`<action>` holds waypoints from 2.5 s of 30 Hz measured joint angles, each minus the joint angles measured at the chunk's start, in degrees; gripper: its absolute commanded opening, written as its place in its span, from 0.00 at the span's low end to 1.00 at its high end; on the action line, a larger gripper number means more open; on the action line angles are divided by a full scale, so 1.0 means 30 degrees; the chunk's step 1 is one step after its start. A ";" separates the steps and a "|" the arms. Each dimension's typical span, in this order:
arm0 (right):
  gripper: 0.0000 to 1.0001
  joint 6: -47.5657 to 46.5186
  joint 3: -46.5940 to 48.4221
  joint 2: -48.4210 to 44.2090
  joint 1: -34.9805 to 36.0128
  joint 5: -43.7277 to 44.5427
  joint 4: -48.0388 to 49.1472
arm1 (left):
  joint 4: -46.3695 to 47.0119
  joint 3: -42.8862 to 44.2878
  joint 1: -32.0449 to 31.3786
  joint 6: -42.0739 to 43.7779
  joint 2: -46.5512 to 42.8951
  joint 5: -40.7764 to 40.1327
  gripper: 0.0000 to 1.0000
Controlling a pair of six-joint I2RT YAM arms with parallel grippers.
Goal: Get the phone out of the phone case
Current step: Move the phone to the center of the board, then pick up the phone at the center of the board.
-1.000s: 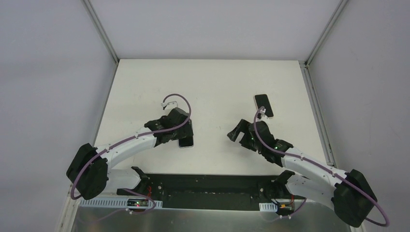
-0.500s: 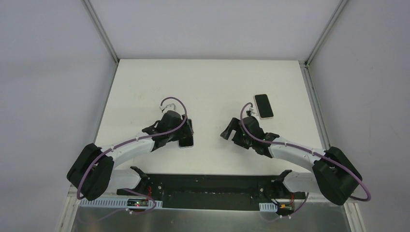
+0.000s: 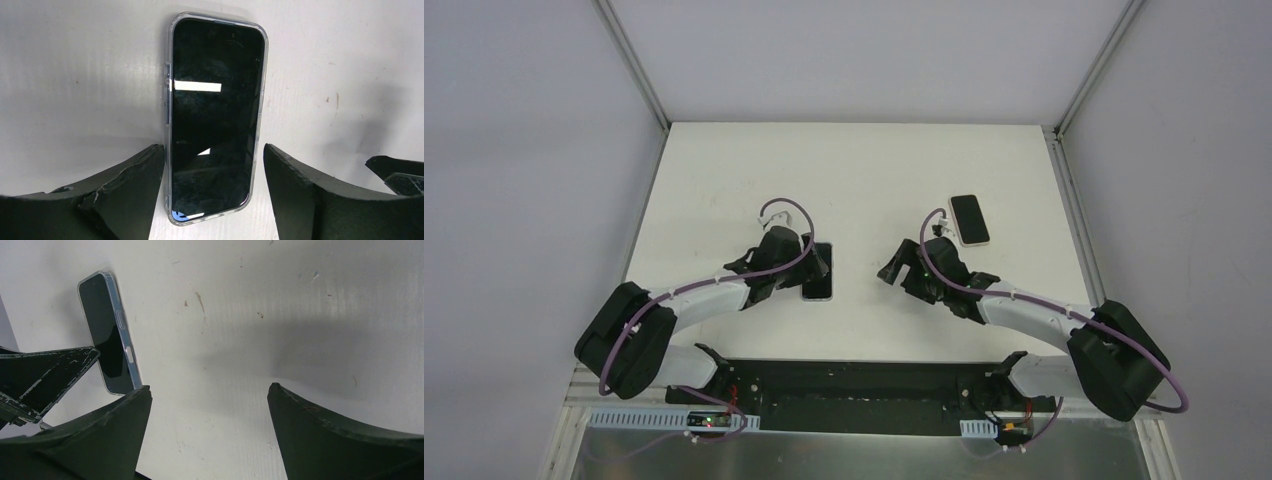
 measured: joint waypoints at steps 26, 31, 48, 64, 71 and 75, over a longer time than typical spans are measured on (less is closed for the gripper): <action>0.95 -0.2958 0.0976 -0.1166 0.0168 0.0554 -0.2149 | 0.0801 -0.0211 -0.1829 -0.0809 -0.0925 0.0372 0.79; 1.00 -0.5530 0.4393 0.1027 0.1253 0.0182 -0.3045 | -0.1639 -0.0532 -0.0969 -0.0860 -0.4823 -0.0386 0.84; 0.99 -1.3631 1.4294 0.9632 0.3665 -0.0998 -0.8546 | -0.6630 -0.2710 0.1872 -0.0984 -1.0316 -0.1115 0.84; 0.99 -1.5336 1.6524 1.2473 0.3949 -0.0291 -1.0666 | -0.6870 -0.3111 0.1880 -0.0925 -1.1140 -0.0780 0.84; 0.99 -1.5285 1.6961 1.3202 0.4146 -0.0095 -1.0564 | -0.6929 -0.3432 0.2004 -0.0947 -1.1570 -0.0780 0.84; 0.99 -1.5242 1.7420 1.3690 0.4240 -0.0087 -1.0579 | -0.7038 -0.3497 0.2004 -0.0962 -1.1759 -0.0780 0.84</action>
